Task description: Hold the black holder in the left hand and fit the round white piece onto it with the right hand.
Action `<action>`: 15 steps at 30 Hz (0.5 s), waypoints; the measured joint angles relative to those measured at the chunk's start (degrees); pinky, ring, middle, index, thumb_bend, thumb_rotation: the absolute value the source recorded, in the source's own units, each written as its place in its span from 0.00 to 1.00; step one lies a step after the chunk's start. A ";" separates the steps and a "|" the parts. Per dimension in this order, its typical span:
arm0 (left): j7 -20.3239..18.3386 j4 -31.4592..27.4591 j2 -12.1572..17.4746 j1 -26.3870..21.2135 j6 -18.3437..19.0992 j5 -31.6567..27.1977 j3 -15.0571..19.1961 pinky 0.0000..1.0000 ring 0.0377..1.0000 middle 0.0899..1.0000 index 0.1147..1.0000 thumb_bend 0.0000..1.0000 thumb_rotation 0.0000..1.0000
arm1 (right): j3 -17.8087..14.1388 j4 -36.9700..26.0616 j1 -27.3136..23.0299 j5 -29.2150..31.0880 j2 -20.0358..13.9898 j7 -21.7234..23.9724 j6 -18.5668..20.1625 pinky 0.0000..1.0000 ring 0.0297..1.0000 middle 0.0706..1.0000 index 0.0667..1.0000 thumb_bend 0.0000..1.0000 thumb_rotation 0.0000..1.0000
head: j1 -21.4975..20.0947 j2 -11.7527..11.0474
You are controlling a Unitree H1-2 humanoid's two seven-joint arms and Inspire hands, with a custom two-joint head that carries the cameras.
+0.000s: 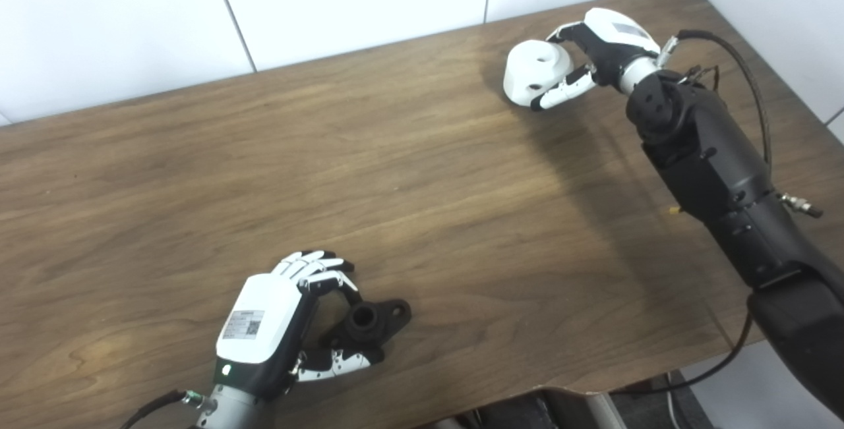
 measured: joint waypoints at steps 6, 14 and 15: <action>-0.40 -0.30 0.00 0.04 0.21 0.00 0.06 0.88 0.83 0.74 0.42 0.52 0.05 | 0.00 0.00 0.00 0.00 -0.10 0.00 -0.01 0.85 0.93 0.85 0.69 0.68 0.32 | 0.00 0.00; -0.41 -0.29 0.00 0.03 0.20 0.00 0.06 0.88 0.83 0.74 0.42 0.52 0.05 | -0.03 0.00 0.00 0.04 -0.14 -0.07 -0.10 0.84 0.93 0.86 0.67 0.67 0.32 | 0.00 0.09; -0.41 -0.29 0.00 0.03 0.20 0.00 0.07 0.88 0.83 0.74 0.42 0.52 0.05 | -0.04 0.01 0.00 0.05 -0.15 -0.07 -0.11 0.84 0.93 0.86 0.67 0.67 0.32 | 0.00 0.09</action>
